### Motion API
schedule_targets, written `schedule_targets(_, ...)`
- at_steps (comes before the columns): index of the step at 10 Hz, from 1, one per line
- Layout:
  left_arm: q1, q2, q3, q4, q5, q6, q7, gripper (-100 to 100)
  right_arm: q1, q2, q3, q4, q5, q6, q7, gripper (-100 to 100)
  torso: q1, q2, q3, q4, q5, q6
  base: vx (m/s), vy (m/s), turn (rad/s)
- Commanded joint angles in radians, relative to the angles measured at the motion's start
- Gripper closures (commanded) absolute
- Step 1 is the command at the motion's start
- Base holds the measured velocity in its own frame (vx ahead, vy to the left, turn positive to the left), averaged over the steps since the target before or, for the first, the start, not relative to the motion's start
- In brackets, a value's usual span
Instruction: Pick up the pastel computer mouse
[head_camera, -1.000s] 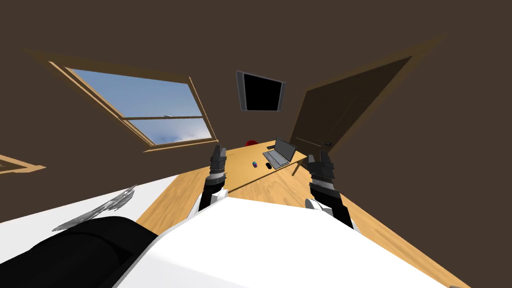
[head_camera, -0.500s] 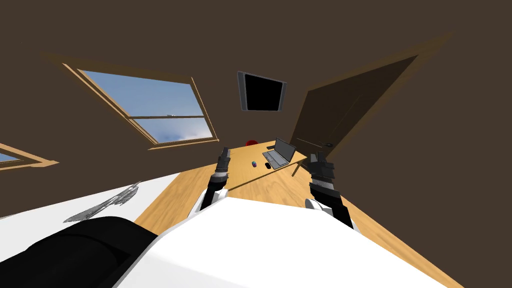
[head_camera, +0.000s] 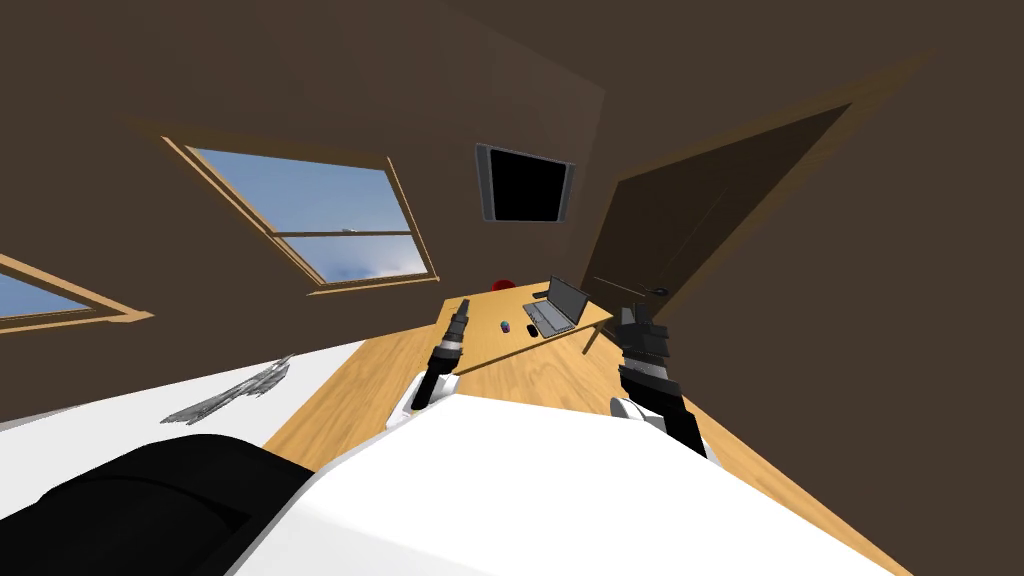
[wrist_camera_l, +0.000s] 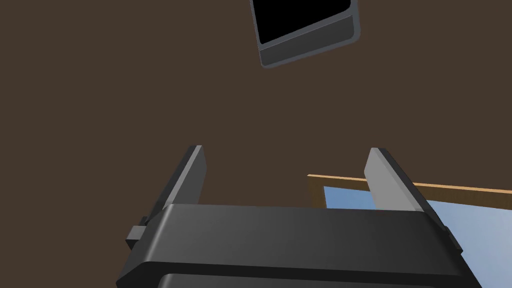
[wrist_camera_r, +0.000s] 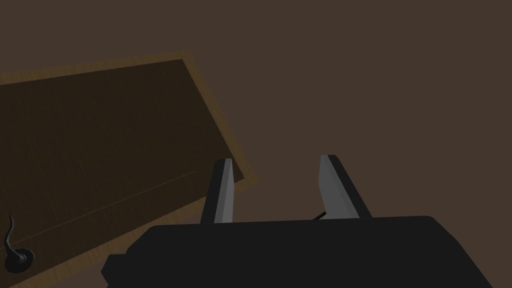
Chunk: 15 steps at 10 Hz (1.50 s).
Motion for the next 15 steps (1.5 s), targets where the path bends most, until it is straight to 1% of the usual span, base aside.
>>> schedule_targets(1,-0.009,-0.006,-0.017,0.011,-0.006,0.029,-0.018,-100,0.000,0.000,0.000,0.000,0.000,0.000,0.000,0,0.000,0.000,0.000,0.000,0.000,0.000,-0.006,-0.077,0.021)
schedule_targets(2,-0.029,-0.001,-0.024,0.048,-0.005,0.054,-0.030,-100,0.000,0.000,0.000,0.000,0.000,0.000,0.000,0,0.001,0.000,0.000,0.000,0.000,0.000,-0.013,-0.066,0.035)
schedule_targets(3,-0.050,0.003,-0.031,0.072,-0.004,0.081,-0.043,-100,0.000,0.000,0.000,0.000,0.000,0.000,0.000,0,0.002,0.000,0.000,0.000,0.000,0.000,-0.006,-0.095,0.054)
schedule_targets(4,-0.050,0.003,-0.031,0.088,-0.004,0.081,-0.043,-100,0.000,0.000,0.000,0.000,0.000,0.000,0.000,0,0.000,-0.001,0.000,0.000,0.000,0.000,0.005,-0.077,0.029)
schedule_targets(6,-0.093,0.013,-0.048,0.162,-0.002,0.137,-0.071,-100,0.000,0.000,0.000,0.000,0.000,0.000,0.000,0,0.002,-0.001,-0.001,0.000,0.000,0.000,0.001,-0.091,0.040)
schedule_targets(7,-0.093,0.013,-0.048,0.172,-0.002,0.137,-0.071,-100,0.000,0.000,0.000,0.000,0.000,0.000,0.000,0,-0.001,-0.001,-0.001,0.000,0.000,0.000,-0.003,-0.092,0.017)
schedule_targets(8,-0.115,0.019,-0.057,0.213,-0.002,0.166,-0.086,-100,0.000,0.000,0.000,0.000,0.000,0.000,0.000,0,0.000,-0.001,0.000,0.000,0.000,0.000,0.000,-0.080,0.012)
schedule_targets(9,-0.115,0.019,-0.057,0.217,-0.002,0.166,-0.086,-100,0.000,0.000,0.000,0.000,0.000,0.000,0.000,0,0.001,-0.001,0.000,0.000,0.000,0.000,-0.005,-0.060,0.012)
schedule_targets(10,-0.136,0.025,-0.066,0.249,-0.002,0.196,-0.101,-100,0.000,0.000,0.000,0.000,0.000,0.000,0.000,0,0.002,-0.001,0.000,0.000,0.000,0.000,-0.009,-0.076,0.016)
schedule_targets(11,-0.136,0.025,-0.066,0.263,-0.002,0.196,-0.101,-100,0.000,0.000,0.000,0.000,0.000,0.000,0.000,0,0.002,-0.001,0.000,0.000,0.000,0.000,0.002,-0.069,0.011)
schedule_targets(12,-0.158,0.033,-0.076,0.308,-0.003,0.227,-0.116,-100,0.000,0.000,0.000,0.000,0.000,0.000,0.000,0,0.002,-0.001,0.000,0.000,0.000,0.000,0.008,-0.072,0.007)
schedule_targets(13,-0.179,0.042,-0.086,0.336,-0.004,0.258,-0.131,-100,0.000,0.000,0.000,0.000,0.000,0.000,0.000,0,0.002,-0.001,-0.001,0.000,0.000,0.000,0.017,-0.110,0.006)
schedule_targets(14,-0.179,0.042,-0.086,0.359,-0.004,0.258,-0.131,-100,0.000,0.000,0.000,0.000,0.000,0.000,0.000,0,0.000,-0.002,-0.001,0.000,0.000,0.000,0.017,-0.096,0.003)
schedule_targets(15,-0.200,0.052,-0.097,0.382,-0.006,0.289,-0.146,-100,0.000,0.000,0.000,0.000,0.000,0.000,0.000,0,0.000,-0.002,-0.001,0.000,0.000,0.000,0.015,-0.095,-0.005)
